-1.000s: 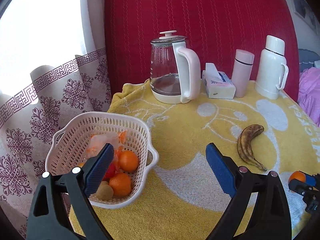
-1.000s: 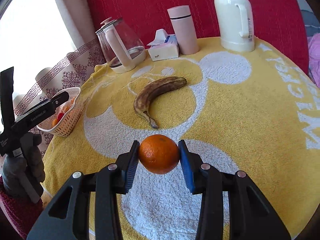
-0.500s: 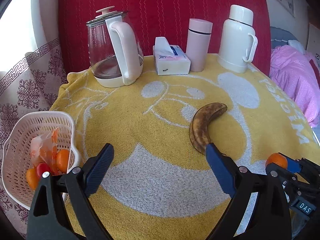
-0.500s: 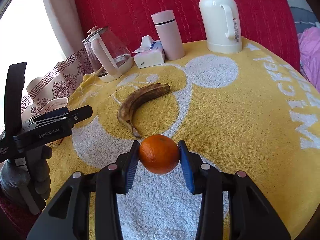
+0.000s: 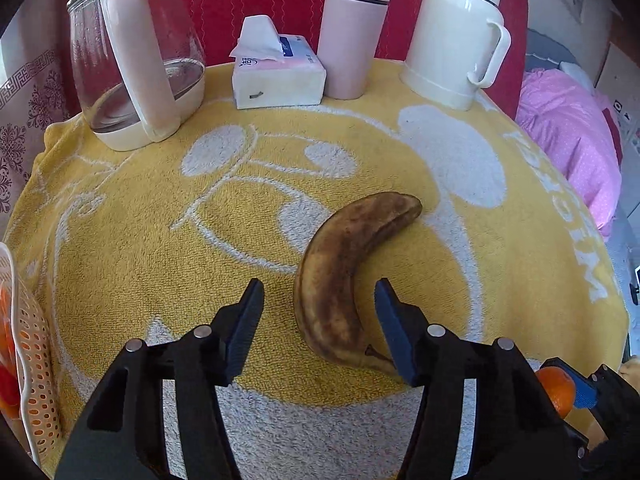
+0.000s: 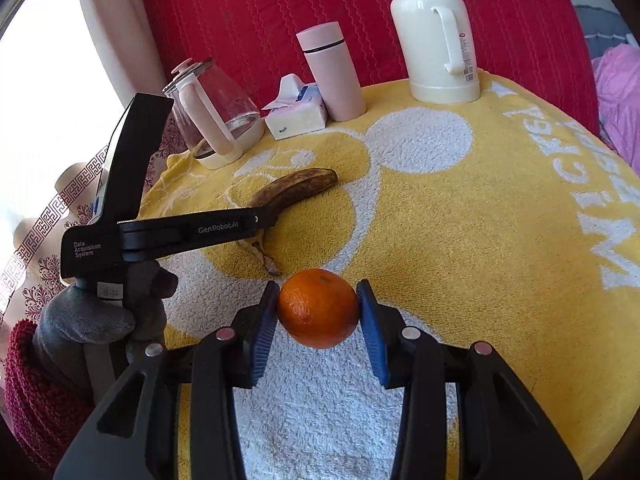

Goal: Organize fruits

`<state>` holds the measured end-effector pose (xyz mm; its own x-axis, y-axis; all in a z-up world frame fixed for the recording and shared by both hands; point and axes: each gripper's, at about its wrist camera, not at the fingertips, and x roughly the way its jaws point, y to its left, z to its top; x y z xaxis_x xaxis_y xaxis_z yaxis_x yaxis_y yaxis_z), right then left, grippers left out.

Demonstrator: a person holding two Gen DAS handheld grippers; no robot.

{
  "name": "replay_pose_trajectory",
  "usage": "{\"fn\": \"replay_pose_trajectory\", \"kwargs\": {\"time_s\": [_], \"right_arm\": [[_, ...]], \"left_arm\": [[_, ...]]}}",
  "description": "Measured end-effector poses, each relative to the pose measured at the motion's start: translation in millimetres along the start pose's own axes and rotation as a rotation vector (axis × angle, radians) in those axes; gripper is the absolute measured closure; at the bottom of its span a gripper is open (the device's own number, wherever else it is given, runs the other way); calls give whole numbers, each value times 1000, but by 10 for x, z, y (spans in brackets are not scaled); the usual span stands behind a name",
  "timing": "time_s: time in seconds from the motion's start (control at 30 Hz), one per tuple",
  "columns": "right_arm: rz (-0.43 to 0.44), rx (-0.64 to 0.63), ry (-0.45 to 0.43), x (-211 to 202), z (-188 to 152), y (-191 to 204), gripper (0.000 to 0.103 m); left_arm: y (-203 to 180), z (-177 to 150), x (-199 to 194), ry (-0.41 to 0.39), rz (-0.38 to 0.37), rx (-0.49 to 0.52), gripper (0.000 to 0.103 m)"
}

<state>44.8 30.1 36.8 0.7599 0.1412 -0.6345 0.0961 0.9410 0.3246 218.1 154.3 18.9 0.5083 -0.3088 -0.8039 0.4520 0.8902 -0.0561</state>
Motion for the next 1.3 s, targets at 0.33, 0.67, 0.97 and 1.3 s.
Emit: {"fn": "replay_pose_trajectory", "kwargs": {"time_s": [0.33, 0.67, 0.97, 1.3], "right_arm": [[5, -1, 6, 9, -22, 19, 63], [6, 2, 6, 4, -17, 30, 63], [7, 24, 3, -2, -11, -25, 63], [14, 27, 0, -24, -10, -39, 63]], "left_arm": [[-55, 111, 140, 5, 19, -6, 58], [-113, 42, 126, -35, 39, -3, 63], [-82, -102, -28, -28, 45, -41, 69], [65, -457, -314, -15, 76, -81, 69]]}}
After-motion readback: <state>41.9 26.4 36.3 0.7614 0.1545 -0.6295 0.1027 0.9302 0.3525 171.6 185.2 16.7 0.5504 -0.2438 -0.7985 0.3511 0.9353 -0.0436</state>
